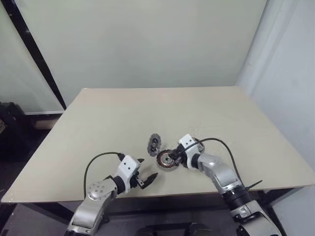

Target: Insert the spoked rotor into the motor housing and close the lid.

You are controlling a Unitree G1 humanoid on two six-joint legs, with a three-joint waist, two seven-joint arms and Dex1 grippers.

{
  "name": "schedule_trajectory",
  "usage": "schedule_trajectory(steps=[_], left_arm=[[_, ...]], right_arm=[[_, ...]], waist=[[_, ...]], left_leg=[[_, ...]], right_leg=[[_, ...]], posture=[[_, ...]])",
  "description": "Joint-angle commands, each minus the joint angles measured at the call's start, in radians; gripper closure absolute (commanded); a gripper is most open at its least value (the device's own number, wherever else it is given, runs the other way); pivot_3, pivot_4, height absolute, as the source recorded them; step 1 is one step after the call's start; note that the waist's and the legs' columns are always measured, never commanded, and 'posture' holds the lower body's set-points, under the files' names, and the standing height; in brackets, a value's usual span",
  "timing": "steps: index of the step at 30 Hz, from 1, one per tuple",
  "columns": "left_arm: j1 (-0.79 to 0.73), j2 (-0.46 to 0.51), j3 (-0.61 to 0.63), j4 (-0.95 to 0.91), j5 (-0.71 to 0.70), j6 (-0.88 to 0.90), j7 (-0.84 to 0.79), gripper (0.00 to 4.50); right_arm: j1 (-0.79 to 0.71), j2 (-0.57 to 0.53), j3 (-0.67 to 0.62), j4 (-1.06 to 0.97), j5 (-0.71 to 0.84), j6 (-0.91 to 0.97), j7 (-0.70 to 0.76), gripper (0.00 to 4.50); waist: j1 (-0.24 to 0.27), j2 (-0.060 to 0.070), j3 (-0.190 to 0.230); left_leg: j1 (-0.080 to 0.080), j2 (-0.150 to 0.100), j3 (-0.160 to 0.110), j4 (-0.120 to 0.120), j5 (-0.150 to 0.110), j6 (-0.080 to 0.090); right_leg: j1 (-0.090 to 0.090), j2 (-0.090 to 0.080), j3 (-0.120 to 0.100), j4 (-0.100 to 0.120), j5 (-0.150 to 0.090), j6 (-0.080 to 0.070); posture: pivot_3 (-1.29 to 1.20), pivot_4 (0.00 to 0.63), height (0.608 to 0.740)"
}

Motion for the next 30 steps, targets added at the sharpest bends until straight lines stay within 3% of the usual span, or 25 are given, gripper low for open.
schedule_trajectory(steps=[1,30], left_arm=[[0.0,0.008,0.025,-0.02,-0.006,-0.022,0.005,0.0],[0.02,0.019,0.031,-0.043,-0.005,-0.013,0.021,0.0]], right_arm=[[-0.036,0.015,0.004,0.021,-0.018,-0.035,-0.004,3.69],[-0.059,0.047,0.007,0.132,-0.062,-0.097,0.011,3.69]], waist=[[0.0,0.0,0.0],[0.0,0.0,0.0]], left_leg=[[0.0,0.0,0.0,0.0,0.0,0.0],[0.0,0.0,0.0,0.0,0.0,0.0]], right_leg=[[0.0,0.0,0.0,0.0,0.0,0.0],[0.0,0.0,-0.001,0.0,0.0,0.0]], posture=[[0.0,0.0,0.74],[0.0,0.0,0.74]])
